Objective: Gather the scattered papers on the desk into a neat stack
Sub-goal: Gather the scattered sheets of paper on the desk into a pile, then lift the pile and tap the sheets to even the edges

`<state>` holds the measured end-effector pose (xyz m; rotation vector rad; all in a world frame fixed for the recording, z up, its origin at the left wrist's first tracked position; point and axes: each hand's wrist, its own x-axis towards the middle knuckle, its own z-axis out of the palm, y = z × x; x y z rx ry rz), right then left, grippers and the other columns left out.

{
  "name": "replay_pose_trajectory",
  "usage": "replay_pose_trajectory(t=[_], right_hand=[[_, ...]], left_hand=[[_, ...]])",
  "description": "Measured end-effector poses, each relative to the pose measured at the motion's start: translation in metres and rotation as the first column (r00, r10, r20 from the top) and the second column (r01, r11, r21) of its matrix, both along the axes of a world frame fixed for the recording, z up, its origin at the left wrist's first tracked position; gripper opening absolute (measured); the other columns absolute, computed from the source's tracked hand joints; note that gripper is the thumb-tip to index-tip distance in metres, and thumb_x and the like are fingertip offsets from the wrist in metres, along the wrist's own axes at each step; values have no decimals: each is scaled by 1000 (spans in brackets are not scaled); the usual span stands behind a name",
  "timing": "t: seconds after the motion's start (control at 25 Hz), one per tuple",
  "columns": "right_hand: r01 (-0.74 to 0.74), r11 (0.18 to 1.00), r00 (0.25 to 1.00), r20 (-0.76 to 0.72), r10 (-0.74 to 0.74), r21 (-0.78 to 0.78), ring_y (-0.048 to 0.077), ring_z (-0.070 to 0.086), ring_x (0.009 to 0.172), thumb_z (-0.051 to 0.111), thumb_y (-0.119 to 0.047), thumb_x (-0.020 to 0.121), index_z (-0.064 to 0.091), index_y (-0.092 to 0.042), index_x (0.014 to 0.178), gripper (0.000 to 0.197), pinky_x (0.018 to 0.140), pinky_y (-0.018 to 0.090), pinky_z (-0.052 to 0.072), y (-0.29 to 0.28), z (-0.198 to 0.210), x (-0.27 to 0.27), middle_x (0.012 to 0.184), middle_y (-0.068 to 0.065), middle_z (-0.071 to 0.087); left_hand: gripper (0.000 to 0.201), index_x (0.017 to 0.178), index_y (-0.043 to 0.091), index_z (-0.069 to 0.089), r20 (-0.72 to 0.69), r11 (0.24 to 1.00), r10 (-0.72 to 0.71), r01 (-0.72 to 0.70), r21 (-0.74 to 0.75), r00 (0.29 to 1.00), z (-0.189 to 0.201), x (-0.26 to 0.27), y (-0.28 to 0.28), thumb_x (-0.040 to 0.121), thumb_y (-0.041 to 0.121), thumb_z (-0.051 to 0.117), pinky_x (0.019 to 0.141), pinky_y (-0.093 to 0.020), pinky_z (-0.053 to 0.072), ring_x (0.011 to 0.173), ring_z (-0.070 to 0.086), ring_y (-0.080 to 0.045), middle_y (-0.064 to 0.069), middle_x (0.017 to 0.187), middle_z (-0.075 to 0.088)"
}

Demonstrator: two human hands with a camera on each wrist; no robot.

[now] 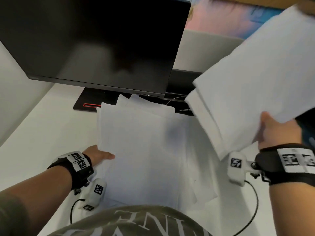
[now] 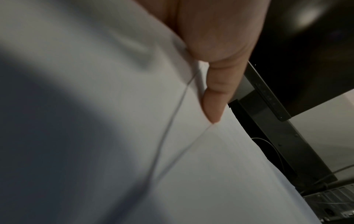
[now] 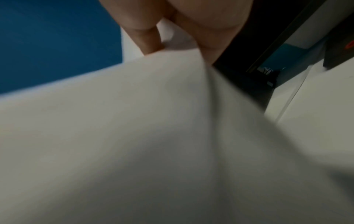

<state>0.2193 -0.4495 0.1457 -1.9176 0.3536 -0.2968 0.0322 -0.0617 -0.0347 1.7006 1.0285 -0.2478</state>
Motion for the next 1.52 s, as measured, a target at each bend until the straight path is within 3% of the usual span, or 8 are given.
replay_pose_trajectory(t=[0.08, 0.32, 0.64, 0.84, 0.92, 1.04, 1.32, 1.52], right_hand=[[-199, 968, 974, -137, 178, -154, 18, 58, 100, 61, -17, 84, 60, 0, 115, 35, 71, 16, 44, 22, -29, -8, 107, 6, 63], [-611, 739, 678, -670, 304, -284, 32, 56, 114, 68, -31, 78, 49, -2, 126, 59, 91, 30, 44, 57, -140, -34, 128, 18, 57], [-546, 822, 705, -620, 345, -162, 27, 54, 94, 67, -17, 78, 24, -8, 136, 72, 83, 27, 42, 83, -147, -53, 109, 11, 51], [-382, 896, 593, -684, 425, 225, 33, 66, 98, 91, -37, 29, 56, 3, 119, 104, 95, 44, 49, 28, -173, -38, 110, 16, 68], [-288, 889, 551, -697, 459, 357, 35, 68, 96, 94, -32, 32, 60, 0, 115, 96, 93, 50, 50, 6, -183, -37, 105, 19, 71], [-222, 888, 564, -689, 454, 403, 37, 67, 96, 88, -24, 49, 63, 1, 111, 71, 89, 46, 51, -6, -176, -42, 104, 22, 70], [-193, 916, 719, -584, 376, 352, 41, 69, 69, 89, -26, 35, 66, 12, 80, 63, 72, 58, 55, -16, -135, -52, 74, 29, 70], [-335, 687, 814, -169, 556, 645, 19, 70, 52, 75, -4, 61, 74, -3, 55, 7, 50, 28, 57, -7, -55, -56, 63, 11, 73]], left_hand=[[53, 117, 1, 59, 10, 1000, 14, -14, -13, 1000, 1, -1, -1, 69, 12, 78, 93, -33, 40, 101, 57, -28, -15, 117, 63], [94, 120, 11, 59, 66, 987, 79, -69, -145, 995, 7, -3, -6, 41, 56, 83, 101, -38, 41, 106, 60, -27, -8, 115, 66], [71, 118, 7, 54, 58, 996, -89, 87, 33, 994, 25, 17, -59, 56, 24, 85, 82, -31, 44, 95, 57, -25, -9, 110, 63], [66, 124, 7, 47, 41, 963, -256, 251, 97, 966, 32, 21, -74, 67, 13, 79, 94, -32, 43, 107, 55, -26, -8, 119, 60], [64, 123, 8, 48, 54, 934, -345, 337, 120, 937, 41, 26, -81, 68, 14, 79, 93, -30, 44, 107, 57, -24, -8, 119, 61], [61, 124, 11, 49, 79, 875, -467, 448, 182, 881, 57, 35, -97, 70, 18, 77, 94, -31, 46, 105, 58, -22, -7, 119, 62], [36, 99, 23, 58, 299, 828, -560, 510, 233, 773, 115, 39, -115, 69, 14, 75, 89, -33, 51, 97, 64, -21, 1, 99, 66], [61, 104, 26, 64, 508, 860, -466, 507, 67, 724, 142, 30, -68, 47, 38, 78, 86, -23, 52, 98, 67, -5, 9, 104, 72]])
